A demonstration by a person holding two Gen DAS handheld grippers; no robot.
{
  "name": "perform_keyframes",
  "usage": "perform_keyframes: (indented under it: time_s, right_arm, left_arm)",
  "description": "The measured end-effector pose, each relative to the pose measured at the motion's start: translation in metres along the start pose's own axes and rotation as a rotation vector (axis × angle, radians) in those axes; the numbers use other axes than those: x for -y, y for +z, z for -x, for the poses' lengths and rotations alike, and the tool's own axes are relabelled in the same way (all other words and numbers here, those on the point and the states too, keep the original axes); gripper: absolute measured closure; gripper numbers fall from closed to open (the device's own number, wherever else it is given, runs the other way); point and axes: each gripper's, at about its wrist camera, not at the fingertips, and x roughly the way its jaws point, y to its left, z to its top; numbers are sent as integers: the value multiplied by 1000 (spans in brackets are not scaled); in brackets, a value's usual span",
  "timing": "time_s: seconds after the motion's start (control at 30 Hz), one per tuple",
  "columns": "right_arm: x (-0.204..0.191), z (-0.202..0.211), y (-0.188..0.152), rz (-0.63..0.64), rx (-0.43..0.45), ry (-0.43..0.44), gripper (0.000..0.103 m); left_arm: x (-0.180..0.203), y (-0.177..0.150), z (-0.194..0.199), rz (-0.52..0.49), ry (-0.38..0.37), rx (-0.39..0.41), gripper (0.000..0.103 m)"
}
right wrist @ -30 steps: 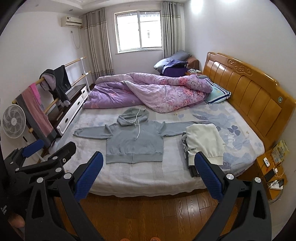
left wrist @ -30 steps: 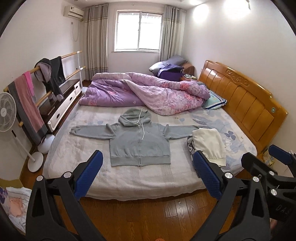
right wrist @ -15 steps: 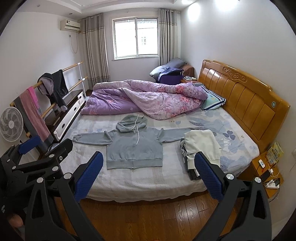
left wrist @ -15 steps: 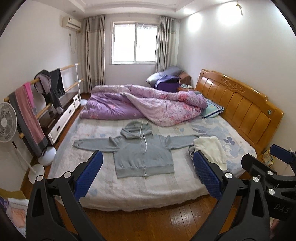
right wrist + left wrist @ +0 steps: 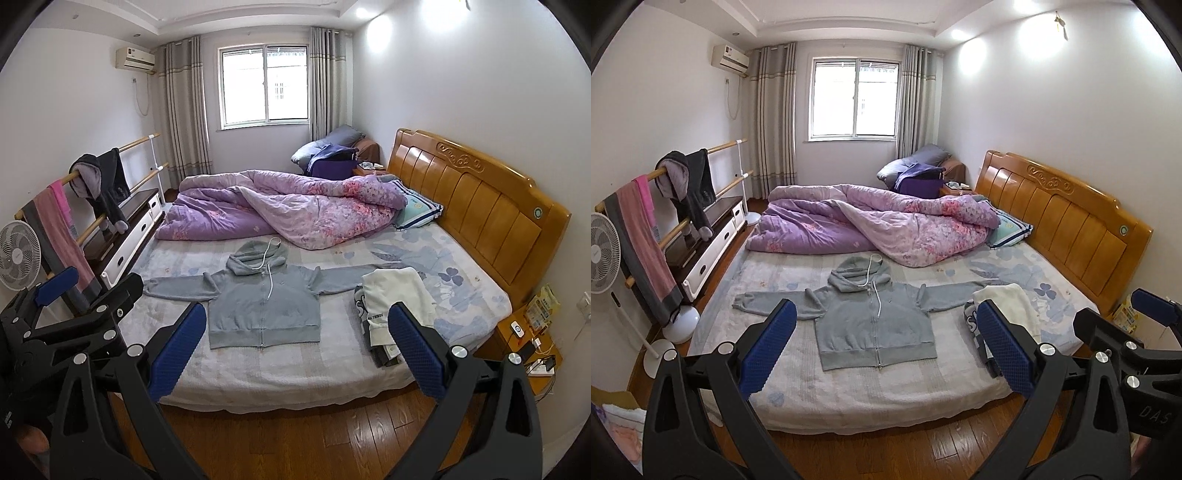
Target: Fold large clothes
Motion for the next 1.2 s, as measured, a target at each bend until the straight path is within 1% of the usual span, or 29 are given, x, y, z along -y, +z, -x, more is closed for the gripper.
perform_keyframes:
  time_s: [0.3, 0.57, 0.97, 1.1, 1.2]
  right_arm:
    - [1, 0, 0, -4, 0, 0, 8]
    - [3, -2, 4, 1, -1, 3, 8]
    - [7, -10, 9, 4, -7, 7, 8]
    - [9, -15, 11, 4, -12, 12, 8]
    - [8, -16, 11, 5, -12, 9, 8]
  left_arm:
    - [-2, 1, -3, 0, 4, 10, 5]
    - [0, 4, -9, 1, 23, 17, 5]
    - [9, 5, -14, -1, 43, 25, 5]
    - [11, 6, -21, 1, 26, 11, 5]
    - [15, 6, -23, -6, 37, 17, 5]
